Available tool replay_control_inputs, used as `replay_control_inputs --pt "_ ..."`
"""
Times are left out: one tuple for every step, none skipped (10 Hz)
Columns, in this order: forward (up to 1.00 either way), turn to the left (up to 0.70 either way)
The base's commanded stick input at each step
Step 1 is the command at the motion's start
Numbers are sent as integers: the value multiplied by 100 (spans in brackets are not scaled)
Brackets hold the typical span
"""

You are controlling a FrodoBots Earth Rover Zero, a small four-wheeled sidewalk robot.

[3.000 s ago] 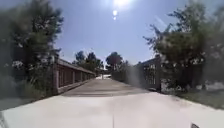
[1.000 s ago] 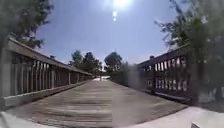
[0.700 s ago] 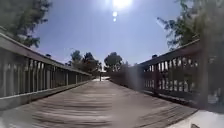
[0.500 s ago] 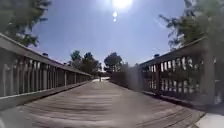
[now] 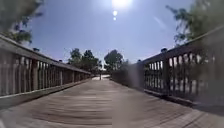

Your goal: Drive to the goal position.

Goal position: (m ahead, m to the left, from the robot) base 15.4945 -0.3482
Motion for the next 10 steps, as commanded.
replay_control_inputs --pt "70 14" --pt "70 7" --pt "70 0" --pt "70 0" --pt "70 0" --pt "70 0" --pt "70 0" --pt "70 0" --pt "70 0" --pt "70 0"
